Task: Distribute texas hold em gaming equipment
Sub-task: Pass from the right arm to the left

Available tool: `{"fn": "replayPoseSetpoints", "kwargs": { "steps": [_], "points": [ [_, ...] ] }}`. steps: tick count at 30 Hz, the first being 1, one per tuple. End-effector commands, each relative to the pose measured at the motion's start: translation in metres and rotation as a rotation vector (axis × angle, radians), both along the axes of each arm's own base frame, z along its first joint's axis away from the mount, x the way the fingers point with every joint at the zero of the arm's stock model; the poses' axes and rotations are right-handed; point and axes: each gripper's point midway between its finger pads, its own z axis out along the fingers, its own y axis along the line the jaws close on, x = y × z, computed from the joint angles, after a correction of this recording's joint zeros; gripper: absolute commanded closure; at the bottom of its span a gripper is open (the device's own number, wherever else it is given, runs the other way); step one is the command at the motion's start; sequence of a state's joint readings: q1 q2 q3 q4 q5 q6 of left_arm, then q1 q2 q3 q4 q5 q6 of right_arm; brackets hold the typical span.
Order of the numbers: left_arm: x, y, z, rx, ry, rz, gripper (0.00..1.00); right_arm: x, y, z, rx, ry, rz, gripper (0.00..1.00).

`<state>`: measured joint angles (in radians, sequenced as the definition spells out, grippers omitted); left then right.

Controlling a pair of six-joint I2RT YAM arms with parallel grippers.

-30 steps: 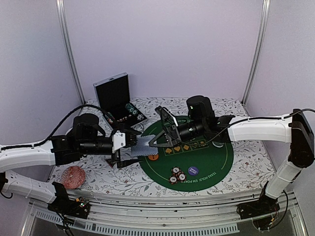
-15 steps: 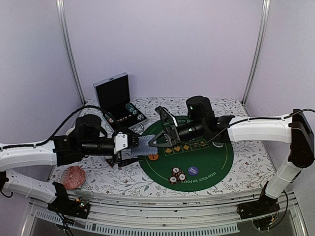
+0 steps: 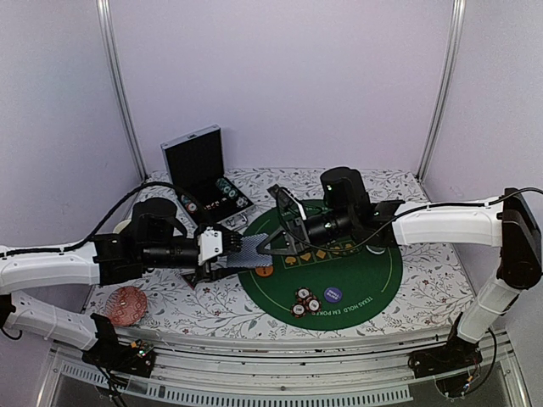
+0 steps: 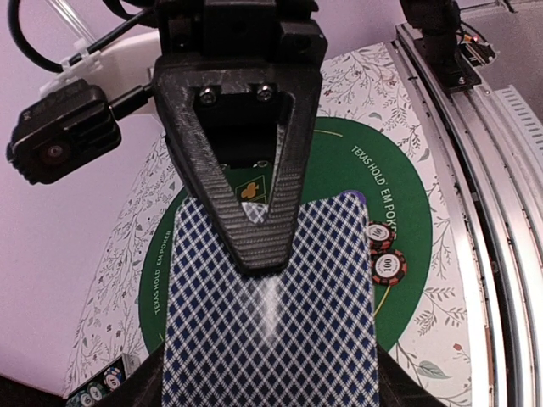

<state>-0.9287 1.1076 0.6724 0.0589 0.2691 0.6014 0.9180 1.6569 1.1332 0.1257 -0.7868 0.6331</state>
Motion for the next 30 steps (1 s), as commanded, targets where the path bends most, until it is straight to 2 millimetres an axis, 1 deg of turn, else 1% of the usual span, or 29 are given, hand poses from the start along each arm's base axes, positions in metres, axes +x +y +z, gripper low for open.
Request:
{"fn": "replayPoseSetpoints", "kwargs": {
  "steps": [1, 3, 7, 11, 13, 20, 26, 28, 30],
  "points": [
    [-0.008, -0.006, 0.001, -0.003, -0.004, -0.038, 0.5, -0.001, 0.003, 0.01, 0.04, -0.032, 0.003, 0.98],
    [-0.008, -0.006, 0.001, -0.002, -0.004, -0.037, 0.52, 0.0, 0.004, 0.008, 0.036, -0.029, 0.001, 0.97],
    [-0.008, -0.006, 0.002, -0.006, -0.004, -0.04, 0.55, 0.001, 0.006, 0.007, 0.034, -0.028, 0.004, 0.86],
    [-0.01, -0.006, 0.003, -0.009, -0.001, -0.05, 0.55, 0.004, 0.004, 0.006, 0.028, -0.039, -0.017, 0.82],
    [-0.011, -0.007, 0.003, -0.011, 0.0, -0.053, 0.56, 0.006, 0.005, 0.004, 0.024, -0.041, -0.022, 0.74],
    [-0.011, -0.006, 0.002, -0.008, 0.001, -0.053, 0.56, 0.013, 0.005, -0.012, -0.014, -0.031, -0.049, 0.63],
    [-0.01, -0.006, 0.002, -0.007, -0.003, -0.046, 0.57, 0.024, -0.006, -0.022, -0.071, -0.048, -0.112, 0.58],
    [-0.009, -0.005, 0.002, -0.005, -0.006, -0.041, 0.57, 0.025, -0.012, -0.024, -0.095, -0.057, -0.131, 0.57],
    [-0.009, -0.005, 0.001, -0.003, -0.007, -0.04, 0.57, 0.026, -0.016, -0.022, -0.102, -0.076, -0.146, 0.56]
  ]
}}
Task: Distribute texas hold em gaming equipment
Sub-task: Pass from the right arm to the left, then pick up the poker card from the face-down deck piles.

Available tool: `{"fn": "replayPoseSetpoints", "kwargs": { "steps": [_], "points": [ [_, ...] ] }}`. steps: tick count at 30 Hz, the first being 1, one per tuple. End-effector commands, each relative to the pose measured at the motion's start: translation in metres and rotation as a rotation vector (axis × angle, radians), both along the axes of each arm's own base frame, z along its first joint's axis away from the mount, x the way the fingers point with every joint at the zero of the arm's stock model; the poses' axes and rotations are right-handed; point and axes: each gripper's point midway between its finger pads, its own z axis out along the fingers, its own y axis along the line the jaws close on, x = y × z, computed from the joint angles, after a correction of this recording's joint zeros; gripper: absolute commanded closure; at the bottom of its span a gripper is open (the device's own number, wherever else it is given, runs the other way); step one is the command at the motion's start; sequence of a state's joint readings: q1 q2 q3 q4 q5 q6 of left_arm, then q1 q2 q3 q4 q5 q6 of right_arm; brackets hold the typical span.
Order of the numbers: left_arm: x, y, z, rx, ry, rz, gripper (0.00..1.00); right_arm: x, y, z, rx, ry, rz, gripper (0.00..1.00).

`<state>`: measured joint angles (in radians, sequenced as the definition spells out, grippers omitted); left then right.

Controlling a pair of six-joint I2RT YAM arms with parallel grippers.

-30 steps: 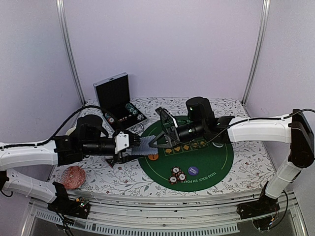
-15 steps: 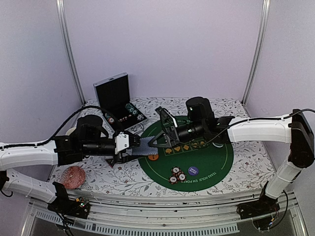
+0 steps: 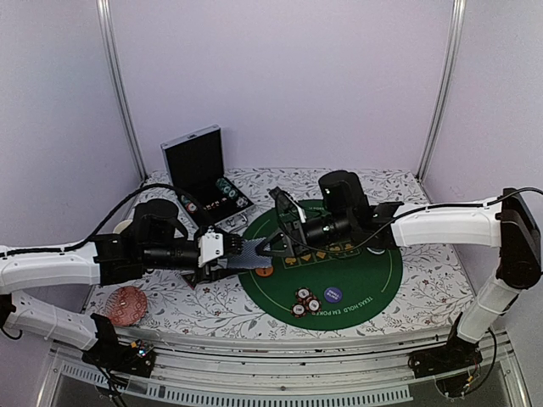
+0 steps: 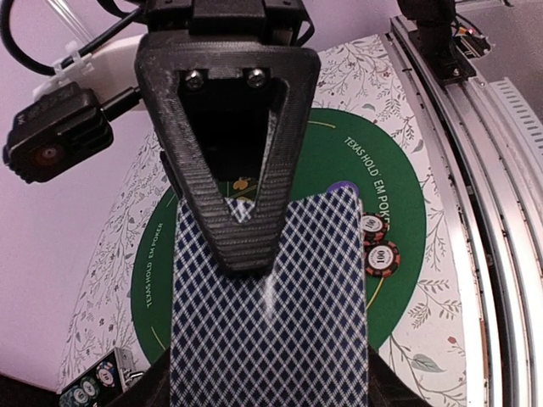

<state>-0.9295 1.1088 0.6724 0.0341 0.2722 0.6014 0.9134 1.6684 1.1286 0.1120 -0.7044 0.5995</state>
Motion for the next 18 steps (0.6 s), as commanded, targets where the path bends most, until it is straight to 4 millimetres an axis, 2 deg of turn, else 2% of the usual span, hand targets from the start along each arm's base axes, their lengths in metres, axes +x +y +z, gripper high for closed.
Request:
{"fn": "replayPoseSetpoints", "kwargs": {
  "steps": [1, 7, 14, 18],
  "points": [
    [-0.007, -0.006, 0.007, -0.023, -0.023, -0.037, 0.57, 0.011, -0.018, -0.009, -0.065, -0.041, -0.084, 0.56],
    [-0.006, -0.007, 0.006, -0.02, -0.023, -0.036, 0.57, 0.01, -0.025, -0.005, -0.076, -0.067, -0.1, 0.55],
    [-0.005, -0.008, 0.002, -0.012, -0.011, -0.035, 0.57, 0.003, -0.016, 0.006, -0.024, -0.063, -0.027, 0.52],
    [-0.005, -0.008, 0.001, -0.009, -0.009, -0.036, 0.57, 0.004, -0.018, 0.013, -0.026, -0.086, -0.035, 0.49]
  ]
}}
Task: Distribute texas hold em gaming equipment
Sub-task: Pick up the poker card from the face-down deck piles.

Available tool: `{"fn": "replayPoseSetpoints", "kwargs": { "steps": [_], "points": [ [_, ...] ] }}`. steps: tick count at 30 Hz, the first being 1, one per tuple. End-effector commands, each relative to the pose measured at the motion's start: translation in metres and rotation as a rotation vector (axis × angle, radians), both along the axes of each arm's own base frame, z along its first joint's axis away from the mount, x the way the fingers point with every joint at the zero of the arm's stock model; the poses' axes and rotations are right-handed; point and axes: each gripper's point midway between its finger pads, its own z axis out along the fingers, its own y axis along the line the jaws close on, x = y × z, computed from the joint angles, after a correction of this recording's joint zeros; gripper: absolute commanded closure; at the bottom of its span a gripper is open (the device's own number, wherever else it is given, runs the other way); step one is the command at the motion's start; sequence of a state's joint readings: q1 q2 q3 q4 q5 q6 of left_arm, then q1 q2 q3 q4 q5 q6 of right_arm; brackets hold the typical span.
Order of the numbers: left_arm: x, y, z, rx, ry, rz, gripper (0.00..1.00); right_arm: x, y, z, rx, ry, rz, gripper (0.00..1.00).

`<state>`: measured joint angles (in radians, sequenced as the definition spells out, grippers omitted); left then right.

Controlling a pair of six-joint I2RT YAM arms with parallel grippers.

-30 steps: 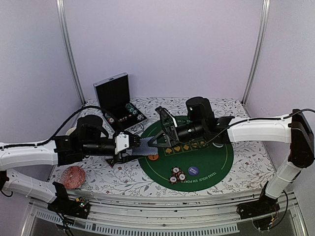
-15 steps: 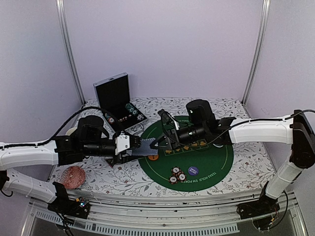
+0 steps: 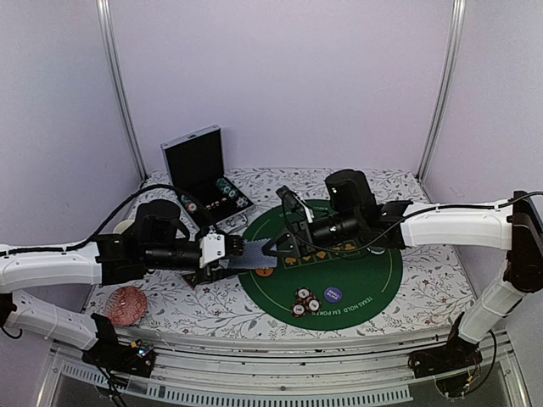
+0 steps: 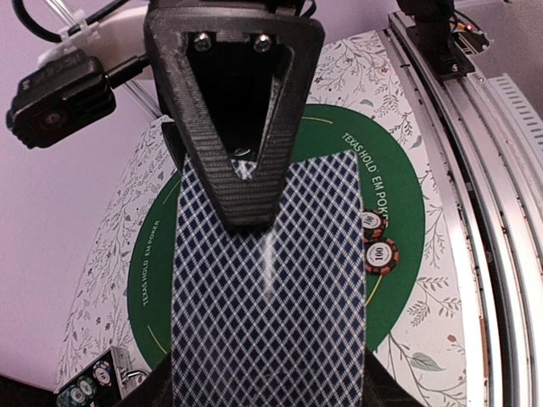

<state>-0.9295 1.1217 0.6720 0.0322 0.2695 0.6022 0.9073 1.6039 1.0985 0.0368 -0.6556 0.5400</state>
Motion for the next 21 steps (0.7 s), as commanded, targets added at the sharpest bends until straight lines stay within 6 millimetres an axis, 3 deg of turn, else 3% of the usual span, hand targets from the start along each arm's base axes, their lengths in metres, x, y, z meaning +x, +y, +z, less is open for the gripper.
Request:
{"fn": "replayPoseSetpoints", "kwargs": {
  "steps": [1, 6, 12, 21],
  "points": [
    [-0.006, -0.008, 0.006, -0.022, -0.016, -0.039, 0.57, 0.004, -0.003, 0.015, 0.015, -0.043, -0.006, 0.49],
    [-0.005, -0.008, 0.005, -0.018, -0.012, -0.032, 0.57, 0.005, -0.007, 0.017, 0.003, -0.056, -0.018, 0.47],
    [-0.004, -0.009, 0.003, -0.013, -0.01, -0.031, 0.57, 0.004, -0.009, 0.018, 0.002, -0.066, -0.022, 0.31],
    [-0.004, -0.008, 0.004, -0.015, -0.008, -0.03, 0.57, 0.004, -0.013, 0.027, 0.0, -0.084, -0.036, 0.29]
  ]
}}
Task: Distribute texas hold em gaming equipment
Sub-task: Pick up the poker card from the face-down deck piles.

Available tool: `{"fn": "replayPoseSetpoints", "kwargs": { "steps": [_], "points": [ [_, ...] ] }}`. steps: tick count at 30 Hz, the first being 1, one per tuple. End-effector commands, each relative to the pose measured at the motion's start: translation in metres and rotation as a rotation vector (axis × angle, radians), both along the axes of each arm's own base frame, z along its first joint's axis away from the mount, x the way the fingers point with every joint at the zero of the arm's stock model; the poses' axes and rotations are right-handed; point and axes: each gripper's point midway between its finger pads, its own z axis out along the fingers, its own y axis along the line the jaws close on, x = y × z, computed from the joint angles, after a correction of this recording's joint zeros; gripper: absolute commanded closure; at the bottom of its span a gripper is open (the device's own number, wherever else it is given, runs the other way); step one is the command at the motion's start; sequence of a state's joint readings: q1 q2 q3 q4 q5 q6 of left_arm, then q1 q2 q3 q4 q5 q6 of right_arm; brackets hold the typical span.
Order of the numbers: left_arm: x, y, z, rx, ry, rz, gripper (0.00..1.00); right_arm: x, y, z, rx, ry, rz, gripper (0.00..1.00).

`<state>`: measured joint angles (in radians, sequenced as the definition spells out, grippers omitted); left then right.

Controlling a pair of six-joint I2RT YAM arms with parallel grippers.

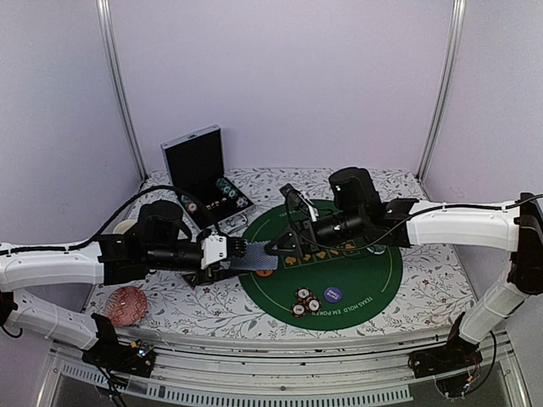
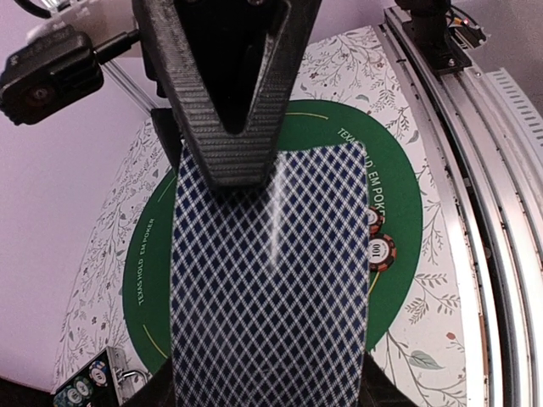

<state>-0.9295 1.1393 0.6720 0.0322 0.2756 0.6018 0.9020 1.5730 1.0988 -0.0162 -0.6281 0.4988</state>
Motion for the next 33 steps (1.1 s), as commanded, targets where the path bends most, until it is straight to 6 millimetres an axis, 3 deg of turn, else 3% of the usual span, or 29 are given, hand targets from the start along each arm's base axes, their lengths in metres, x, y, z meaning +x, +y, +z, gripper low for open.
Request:
{"fn": "replayPoseSetpoints", "kwargs": {
  "steps": [1, 9, 17, 27, 33],
  "points": [
    [-0.005, -0.007, 0.01, -0.028, -0.022, -0.024, 0.57, 0.004, -0.007, 0.025, 0.017, -0.056, -0.031, 0.3],
    [-0.004, -0.007, 0.009, -0.026, -0.02, -0.022, 0.57, -0.006, -0.008, 0.033, 0.019, -0.082, -0.033, 0.5],
    [-0.003, -0.007, 0.009, -0.024, -0.021, -0.018, 0.57, -0.008, -0.004, 0.027, 0.01, -0.07, -0.017, 0.69],
    [-0.003, -0.007, 0.006, -0.017, -0.016, -0.017, 0.57, -0.009, -0.009, 0.033, 0.002, -0.086, -0.031, 0.94],
    [-0.003, -0.007, 0.004, -0.012, -0.012, -0.018, 0.57, -0.01, -0.013, 0.034, -0.004, -0.101, -0.032, 0.96]
  ]
}}
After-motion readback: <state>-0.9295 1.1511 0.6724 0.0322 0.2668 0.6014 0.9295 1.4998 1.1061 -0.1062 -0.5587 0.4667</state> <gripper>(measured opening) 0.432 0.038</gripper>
